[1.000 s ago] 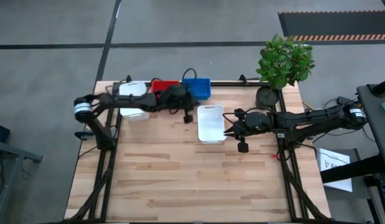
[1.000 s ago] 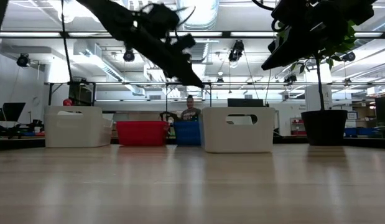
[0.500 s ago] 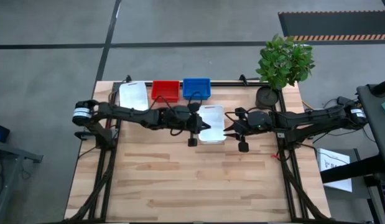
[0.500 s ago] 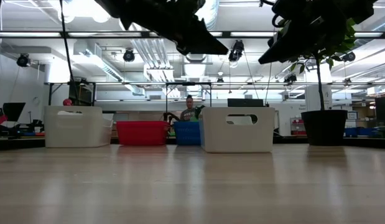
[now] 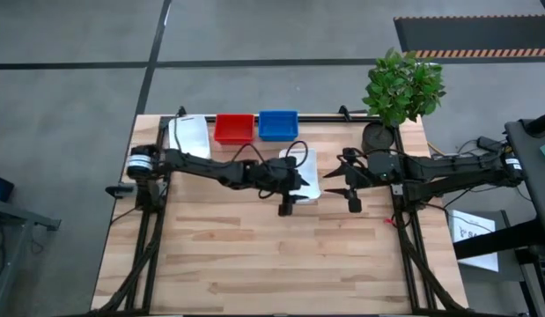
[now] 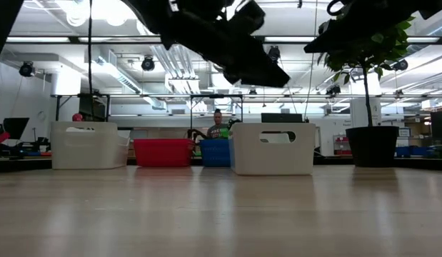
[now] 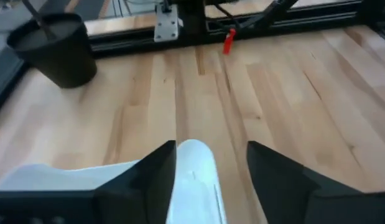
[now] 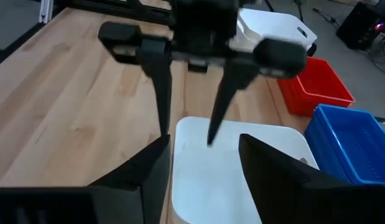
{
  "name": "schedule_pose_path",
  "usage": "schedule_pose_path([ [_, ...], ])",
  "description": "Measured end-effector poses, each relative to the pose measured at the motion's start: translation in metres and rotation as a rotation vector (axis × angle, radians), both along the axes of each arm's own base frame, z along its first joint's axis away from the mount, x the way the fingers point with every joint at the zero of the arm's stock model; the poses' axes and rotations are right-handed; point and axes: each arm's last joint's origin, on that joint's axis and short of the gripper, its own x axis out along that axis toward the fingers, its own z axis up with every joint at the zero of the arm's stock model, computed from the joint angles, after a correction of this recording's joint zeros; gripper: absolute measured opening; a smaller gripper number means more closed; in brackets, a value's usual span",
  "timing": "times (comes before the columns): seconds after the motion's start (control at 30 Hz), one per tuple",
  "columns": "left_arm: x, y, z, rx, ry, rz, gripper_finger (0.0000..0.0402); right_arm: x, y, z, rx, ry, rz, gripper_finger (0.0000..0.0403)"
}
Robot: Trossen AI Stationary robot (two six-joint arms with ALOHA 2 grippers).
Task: Stack baskets by color
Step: Stack the bottom white bin on the white bins
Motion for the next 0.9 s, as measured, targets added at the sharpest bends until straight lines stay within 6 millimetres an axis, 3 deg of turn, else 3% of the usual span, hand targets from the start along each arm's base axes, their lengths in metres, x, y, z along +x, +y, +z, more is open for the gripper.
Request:
schedule_pose_path([
  [0.13, 0.012, -0.006, -0.008, -0.028, 0.04, -0.013, 0.02, 0.0, 0.0, 0.0, -0.006, 0.0, 0.003, 0.0183],
  [0.23, 0.015, -0.009, -0.001, -0.038, 0.091, -0.023, 0.0203, 0.0, 0.0, -0.001, -0.016, 0.008, 0.008, 0.0183],
  [0.6, 0.015, -0.019, -0.005, -0.148, 0.189, 0.004, 0.0203, 0.0, 0.0, -0.001, -0.025, 0.008, 0.012, 0.0183],
  [0.9, 0.016, -0.03, -0.01, -0.099, 0.187, 0.043, 0.0203, 0.0, 0.0, -0.001, 0.002, 0.009, -0.001, 0.0183],
])
